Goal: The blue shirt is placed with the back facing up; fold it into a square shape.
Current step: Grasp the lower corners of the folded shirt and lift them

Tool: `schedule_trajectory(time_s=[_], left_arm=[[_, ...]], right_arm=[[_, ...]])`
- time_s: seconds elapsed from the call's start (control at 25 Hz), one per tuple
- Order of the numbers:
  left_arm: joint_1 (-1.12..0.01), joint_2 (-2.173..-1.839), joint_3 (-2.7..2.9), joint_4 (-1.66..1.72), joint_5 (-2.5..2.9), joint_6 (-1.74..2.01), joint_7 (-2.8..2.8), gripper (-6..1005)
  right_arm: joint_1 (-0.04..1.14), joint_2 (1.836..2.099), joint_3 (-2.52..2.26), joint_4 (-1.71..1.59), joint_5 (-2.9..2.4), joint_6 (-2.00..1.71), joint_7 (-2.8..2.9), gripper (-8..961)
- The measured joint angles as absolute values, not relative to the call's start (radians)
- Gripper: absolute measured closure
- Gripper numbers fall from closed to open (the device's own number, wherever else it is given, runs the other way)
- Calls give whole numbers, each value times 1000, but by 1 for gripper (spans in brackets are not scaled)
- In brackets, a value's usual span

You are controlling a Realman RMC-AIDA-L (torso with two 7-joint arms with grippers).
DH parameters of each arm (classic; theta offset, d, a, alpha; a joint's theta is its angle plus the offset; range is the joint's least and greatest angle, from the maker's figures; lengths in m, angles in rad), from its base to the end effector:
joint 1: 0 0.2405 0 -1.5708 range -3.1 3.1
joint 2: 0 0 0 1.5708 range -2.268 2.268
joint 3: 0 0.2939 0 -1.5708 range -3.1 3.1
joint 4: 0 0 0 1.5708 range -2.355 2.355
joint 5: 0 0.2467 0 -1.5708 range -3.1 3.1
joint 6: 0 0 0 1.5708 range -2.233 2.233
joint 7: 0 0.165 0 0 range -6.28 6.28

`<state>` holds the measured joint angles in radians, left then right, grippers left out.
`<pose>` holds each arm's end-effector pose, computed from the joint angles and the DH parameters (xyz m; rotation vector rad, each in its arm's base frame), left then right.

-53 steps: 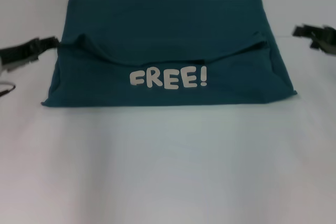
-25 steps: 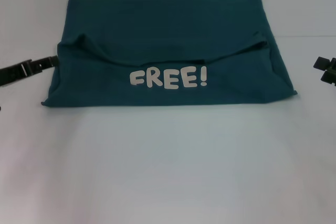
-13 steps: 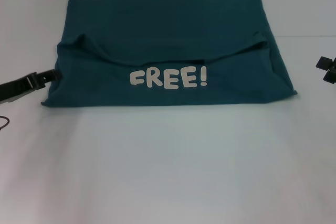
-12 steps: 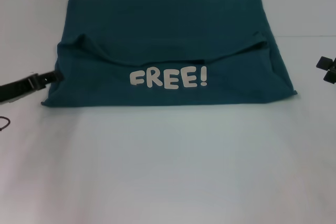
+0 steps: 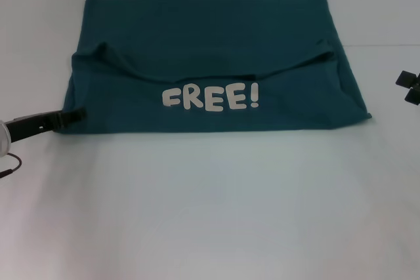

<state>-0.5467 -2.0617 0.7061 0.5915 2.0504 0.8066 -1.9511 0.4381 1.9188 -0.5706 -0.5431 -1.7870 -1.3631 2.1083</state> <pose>-0.3960 0.4533 -0.0098 -1.8913 -1.3423 -0.4345 0.3910 0.3985 0.0635 -1.9075 1.6479 1.0286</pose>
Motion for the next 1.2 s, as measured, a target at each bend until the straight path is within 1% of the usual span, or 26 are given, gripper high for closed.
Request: schedule_trajectory(time_s=[0.76, 1.08, 1.2], left_arm=[[-570, -2058, 709, 549, 2074, 801, -1964, 430], [-574, -2055, 708, 563, 2175, 771, -2093, 466], [-573, -2058, 708, 576, 2200, 769, -2110, 479]], right_arm=[[434, 1918, -570, -543, -1787, -1364, 2113, 195], [434, 1917, -545, -542, -1787, -1371, 2113, 196], [434, 1917, -537, -542, -1788, -1375, 2112, 196]])
